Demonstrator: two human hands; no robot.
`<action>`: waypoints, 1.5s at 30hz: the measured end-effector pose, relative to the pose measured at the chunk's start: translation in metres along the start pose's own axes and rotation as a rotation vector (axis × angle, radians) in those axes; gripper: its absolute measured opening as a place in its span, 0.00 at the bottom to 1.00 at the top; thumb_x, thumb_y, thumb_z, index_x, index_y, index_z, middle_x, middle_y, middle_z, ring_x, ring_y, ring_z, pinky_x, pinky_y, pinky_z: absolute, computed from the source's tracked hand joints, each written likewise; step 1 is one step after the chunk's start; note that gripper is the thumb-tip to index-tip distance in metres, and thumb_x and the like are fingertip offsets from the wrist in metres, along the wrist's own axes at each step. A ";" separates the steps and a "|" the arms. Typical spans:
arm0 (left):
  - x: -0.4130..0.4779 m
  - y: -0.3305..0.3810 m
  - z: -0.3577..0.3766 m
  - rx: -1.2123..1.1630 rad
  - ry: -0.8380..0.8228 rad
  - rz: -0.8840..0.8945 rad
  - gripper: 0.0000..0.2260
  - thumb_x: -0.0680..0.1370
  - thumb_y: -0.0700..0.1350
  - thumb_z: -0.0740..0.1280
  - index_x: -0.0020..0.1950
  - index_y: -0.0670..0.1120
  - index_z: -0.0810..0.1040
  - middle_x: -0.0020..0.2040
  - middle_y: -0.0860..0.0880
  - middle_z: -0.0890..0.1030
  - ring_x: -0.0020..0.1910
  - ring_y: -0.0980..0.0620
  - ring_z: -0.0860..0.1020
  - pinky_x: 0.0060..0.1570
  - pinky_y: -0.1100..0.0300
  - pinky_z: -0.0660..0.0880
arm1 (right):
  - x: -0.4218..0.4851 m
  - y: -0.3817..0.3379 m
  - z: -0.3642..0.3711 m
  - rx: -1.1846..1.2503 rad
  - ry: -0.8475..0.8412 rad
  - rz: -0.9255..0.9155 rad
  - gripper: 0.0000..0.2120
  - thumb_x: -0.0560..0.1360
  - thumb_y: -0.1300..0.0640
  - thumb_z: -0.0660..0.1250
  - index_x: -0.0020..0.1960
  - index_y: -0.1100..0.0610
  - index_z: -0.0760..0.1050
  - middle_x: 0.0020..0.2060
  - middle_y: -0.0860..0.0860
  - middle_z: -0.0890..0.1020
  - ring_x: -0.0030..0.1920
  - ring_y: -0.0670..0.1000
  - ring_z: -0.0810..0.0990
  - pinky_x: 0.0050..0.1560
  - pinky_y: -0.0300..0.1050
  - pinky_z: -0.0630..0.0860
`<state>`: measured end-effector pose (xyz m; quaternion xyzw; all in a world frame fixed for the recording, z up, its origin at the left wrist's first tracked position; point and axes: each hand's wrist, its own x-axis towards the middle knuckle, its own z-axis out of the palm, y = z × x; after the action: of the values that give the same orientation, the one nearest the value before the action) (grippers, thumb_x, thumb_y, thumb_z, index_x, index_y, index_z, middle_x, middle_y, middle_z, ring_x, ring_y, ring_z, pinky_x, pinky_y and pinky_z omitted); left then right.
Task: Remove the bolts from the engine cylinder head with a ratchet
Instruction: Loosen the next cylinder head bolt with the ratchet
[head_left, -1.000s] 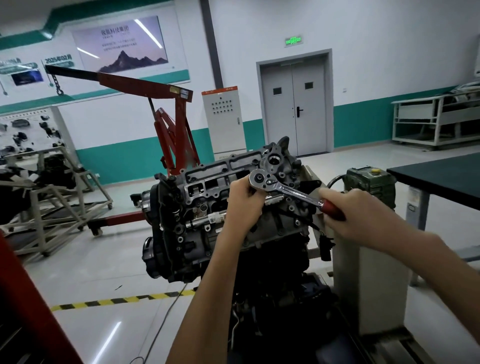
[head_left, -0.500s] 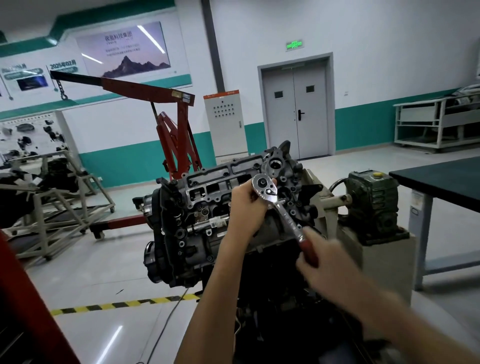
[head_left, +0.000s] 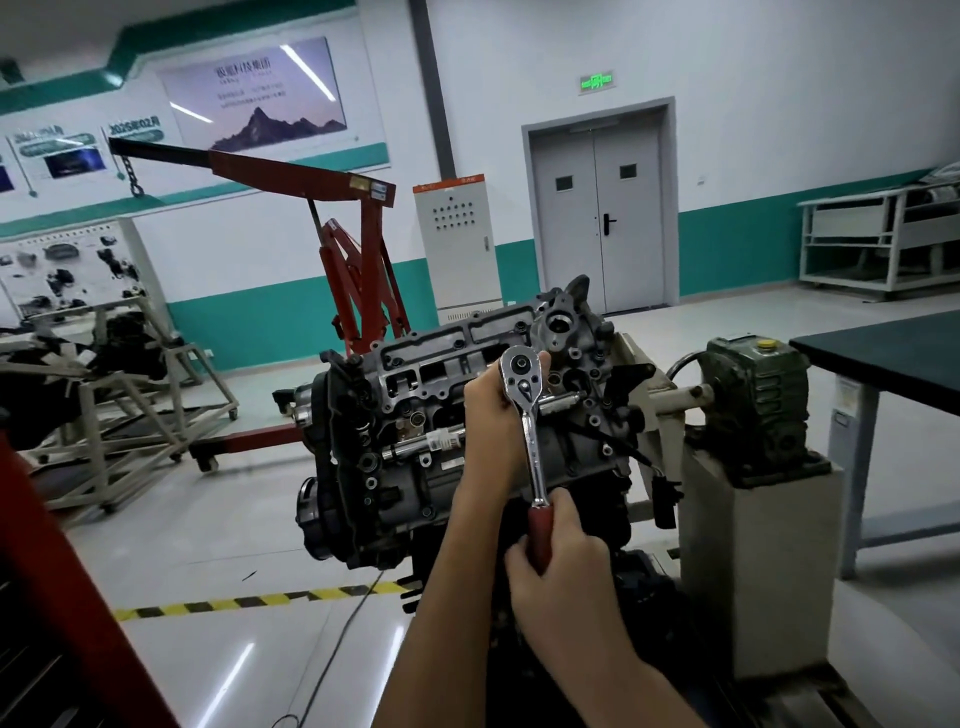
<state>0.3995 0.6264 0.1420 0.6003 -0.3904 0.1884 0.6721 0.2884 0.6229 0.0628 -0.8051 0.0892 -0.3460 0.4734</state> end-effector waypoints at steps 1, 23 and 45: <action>0.002 0.000 -0.002 0.006 -0.018 -0.004 0.22 0.78 0.41 0.68 0.27 0.59 0.70 0.24 0.60 0.67 0.28 0.63 0.63 0.31 0.70 0.63 | 0.004 0.003 -0.011 -0.060 -0.009 -0.015 0.14 0.73 0.60 0.64 0.57 0.58 0.68 0.31 0.48 0.72 0.25 0.41 0.71 0.27 0.27 0.67; 0.006 -0.007 0.000 0.049 -0.052 -0.015 0.17 0.76 0.35 0.67 0.29 0.50 0.73 0.25 0.60 0.71 0.29 0.63 0.66 0.32 0.66 0.65 | 0.022 0.014 -0.062 -0.237 -0.101 -0.119 0.21 0.70 0.64 0.68 0.63 0.61 0.69 0.28 0.44 0.70 0.26 0.32 0.74 0.26 0.21 0.65; 0.009 -0.008 -0.009 0.058 -0.100 -0.018 0.20 0.76 0.33 0.66 0.27 0.50 0.70 0.24 0.59 0.69 0.26 0.62 0.65 0.31 0.67 0.63 | 0.049 0.006 -0.111 -0.499 -0.221 -0.257 0.14 0.70 0.63 0.68 0.53 0.54 0.71 0.29 0.46 0.73 0.27 0.48 0.75 0.32 0.31 0.73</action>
<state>0.4129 0.6312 0.1437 0.6318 -0.4124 0.1634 0.6357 0.2549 0.5186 0.1160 -0.9340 0.0170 -0.2808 0.2202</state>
